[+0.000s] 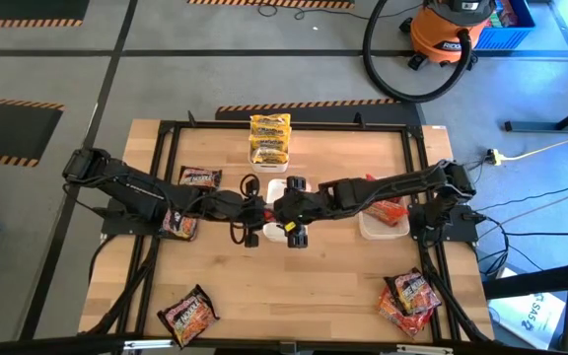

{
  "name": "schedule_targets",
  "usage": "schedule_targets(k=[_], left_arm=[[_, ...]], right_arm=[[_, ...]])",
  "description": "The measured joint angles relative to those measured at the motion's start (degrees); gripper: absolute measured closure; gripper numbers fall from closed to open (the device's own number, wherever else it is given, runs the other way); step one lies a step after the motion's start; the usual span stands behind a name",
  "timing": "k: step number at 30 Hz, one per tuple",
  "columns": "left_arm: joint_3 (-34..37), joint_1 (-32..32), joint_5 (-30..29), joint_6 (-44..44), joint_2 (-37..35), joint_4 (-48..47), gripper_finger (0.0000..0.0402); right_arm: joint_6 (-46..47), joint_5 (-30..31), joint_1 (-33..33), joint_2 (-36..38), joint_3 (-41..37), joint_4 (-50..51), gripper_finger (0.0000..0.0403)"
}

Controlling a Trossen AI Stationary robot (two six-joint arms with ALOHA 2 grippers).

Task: Sort Maruchan noodles
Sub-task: Put the orange noodle pack into the bottom right white bin

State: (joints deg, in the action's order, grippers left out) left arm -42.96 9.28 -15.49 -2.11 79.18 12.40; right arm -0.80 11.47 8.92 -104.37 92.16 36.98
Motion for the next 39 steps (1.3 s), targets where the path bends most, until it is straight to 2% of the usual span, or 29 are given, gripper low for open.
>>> schedule_targets(k=[4, 9, 12, 17, 21, 25, 29, 39], left_arm=[[0.0, 0.0, 0.0, 0.0, 0.0, 0.2, 0.0298], [0.0, 0.0, 0.0, 0.0, 0.0, 0.3, 0.0298], [0.0, 0.0, -0.3, 0.2, 0.0, 0.4, 0.0294], [0.0, 0.0, -3.8, 1.5, 0.0, 0.3, 0.0269], [0.0, 0.2, -3.0, 2.0, -0.1, -0.3, 0.0245], [0.0, 1.1, -3.0, 2.0, -0.1, -1.0, 0.0227], [-0.1, 2.0, -3.1, 1.7, -0.2, -2.6, 0.0223], [-0.1, 2.8, -3.1, 1.5, -0.2, -7.1, 0.0223]], right_arm=[[-0.9, 0.3, 0.0, 0.0, 0.0, -0.3, 0.0156], [-2.0, 0.0, 0.0, 0.0, 0.0, -0.2, 0.0241], [-2.7, 0.1, 0.0, 0.1, 0.0, -0.2, 0.0278], [-2.7, 2.5, 0.1, 0.1, 0.0, 0.3, 0.0276], [-2.6, 3.9, 0.9, 0.1, 0.0, 1.7, 0.0261], [-2.3, 3.6, 1.6, 1.4, 0.0, 4.1, 0.0281], [0.2, 3.5, 2.6, 4.6, 0.0, 8.1, 0.0281], [15.2, 5.3, 6.5, 11.2, 0.0, 29.4, 0.0277]])
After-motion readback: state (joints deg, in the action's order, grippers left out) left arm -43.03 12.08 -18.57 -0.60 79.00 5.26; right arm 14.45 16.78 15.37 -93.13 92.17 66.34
